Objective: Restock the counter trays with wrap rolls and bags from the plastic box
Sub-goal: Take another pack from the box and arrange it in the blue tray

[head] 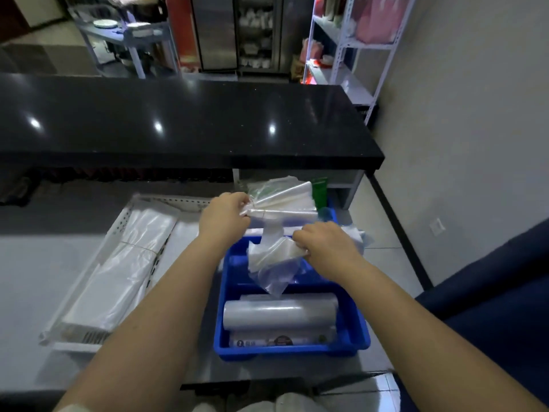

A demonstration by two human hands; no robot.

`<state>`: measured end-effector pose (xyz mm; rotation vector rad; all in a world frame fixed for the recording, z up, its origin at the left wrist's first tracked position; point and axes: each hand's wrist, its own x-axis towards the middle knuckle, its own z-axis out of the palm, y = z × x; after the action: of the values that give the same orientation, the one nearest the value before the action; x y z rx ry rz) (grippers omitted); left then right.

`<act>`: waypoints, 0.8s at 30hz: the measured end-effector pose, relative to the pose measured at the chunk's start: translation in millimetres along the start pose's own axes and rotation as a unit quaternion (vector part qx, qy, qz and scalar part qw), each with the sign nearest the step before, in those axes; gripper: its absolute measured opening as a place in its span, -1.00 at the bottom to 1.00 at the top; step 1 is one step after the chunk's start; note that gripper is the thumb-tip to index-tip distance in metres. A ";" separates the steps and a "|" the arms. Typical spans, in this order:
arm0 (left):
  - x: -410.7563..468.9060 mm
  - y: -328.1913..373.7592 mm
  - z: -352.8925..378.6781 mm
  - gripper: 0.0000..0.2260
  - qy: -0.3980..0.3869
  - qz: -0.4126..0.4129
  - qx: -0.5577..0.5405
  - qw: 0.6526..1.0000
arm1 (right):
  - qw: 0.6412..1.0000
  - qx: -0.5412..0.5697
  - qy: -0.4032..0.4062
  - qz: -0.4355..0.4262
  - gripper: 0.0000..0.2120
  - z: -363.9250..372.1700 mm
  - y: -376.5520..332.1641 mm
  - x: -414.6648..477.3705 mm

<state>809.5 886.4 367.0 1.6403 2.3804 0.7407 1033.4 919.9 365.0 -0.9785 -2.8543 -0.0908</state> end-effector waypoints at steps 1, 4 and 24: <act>0.6 4.8 4.5 -0.70 -0.018 0.007 -0.009 1.000 | 1.000 -0.006 0.005 0.008 -0.77 -4.2 2.4 -6.3; -2.6 15.7 20.3 -0.68 -0.061 0.031 -0.012 0.998 | 0.999 -0.014 0.032 0.025 -0.72 -9.9 8.9 -28.3; -25.4 10.9 76.8 -0.78 -0.260 0.100 0.068 0.958 | 0.988 0.038 0.006 0.149 -0.86 1.0 21.9 -85.3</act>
<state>858.8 889.9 302.1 1.8637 1.9463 0.1344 1113.6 885.4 352.8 -1.3656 -2.6432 0.0401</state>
